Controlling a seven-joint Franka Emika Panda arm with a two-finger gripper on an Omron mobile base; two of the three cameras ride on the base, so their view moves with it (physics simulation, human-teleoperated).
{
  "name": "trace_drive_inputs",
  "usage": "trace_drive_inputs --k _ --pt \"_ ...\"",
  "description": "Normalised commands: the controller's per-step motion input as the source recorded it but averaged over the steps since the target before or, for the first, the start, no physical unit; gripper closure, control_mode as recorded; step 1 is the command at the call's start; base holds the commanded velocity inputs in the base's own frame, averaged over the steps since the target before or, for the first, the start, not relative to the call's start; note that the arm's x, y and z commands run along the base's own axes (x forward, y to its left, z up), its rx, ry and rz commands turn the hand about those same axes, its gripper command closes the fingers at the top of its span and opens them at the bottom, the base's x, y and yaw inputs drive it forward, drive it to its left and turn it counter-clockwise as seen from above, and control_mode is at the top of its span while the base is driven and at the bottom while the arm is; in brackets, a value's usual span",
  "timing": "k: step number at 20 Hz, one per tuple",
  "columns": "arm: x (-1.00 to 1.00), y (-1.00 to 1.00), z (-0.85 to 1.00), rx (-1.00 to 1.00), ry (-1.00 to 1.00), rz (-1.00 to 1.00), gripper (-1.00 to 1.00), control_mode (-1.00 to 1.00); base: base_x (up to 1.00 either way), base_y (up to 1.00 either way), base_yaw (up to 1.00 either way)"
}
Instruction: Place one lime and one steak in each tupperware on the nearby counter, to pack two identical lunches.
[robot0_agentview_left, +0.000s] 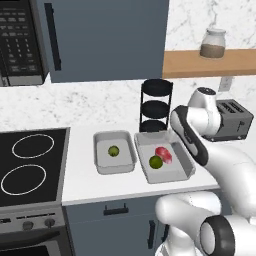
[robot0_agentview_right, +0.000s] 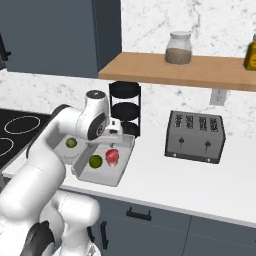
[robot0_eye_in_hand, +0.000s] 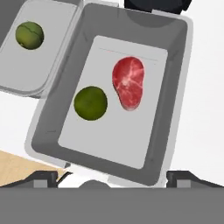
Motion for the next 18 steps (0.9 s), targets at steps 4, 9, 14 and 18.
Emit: trace_drive_inputs --k 4,9,14,18 --pt "-0.47 0.19 0.72 -0.07 -0.27 -0.02 -1.0 -1.0 0.0 0.0 0.0" --pt "-0.33 0.06 0.24 -0.02 -0.11 0.0 -1.0 1.0 -0.6 0.01 0.0" --pt "0.0 0.0 0.0 0.0 0.0 0.0 -1.0 1.0 -1.0 -0.24 -0.05" --pt "0.0 0.0 0.0 0.0 0.0 0.0 -1.0 1.0 -1.0 -0.88 -0.17"
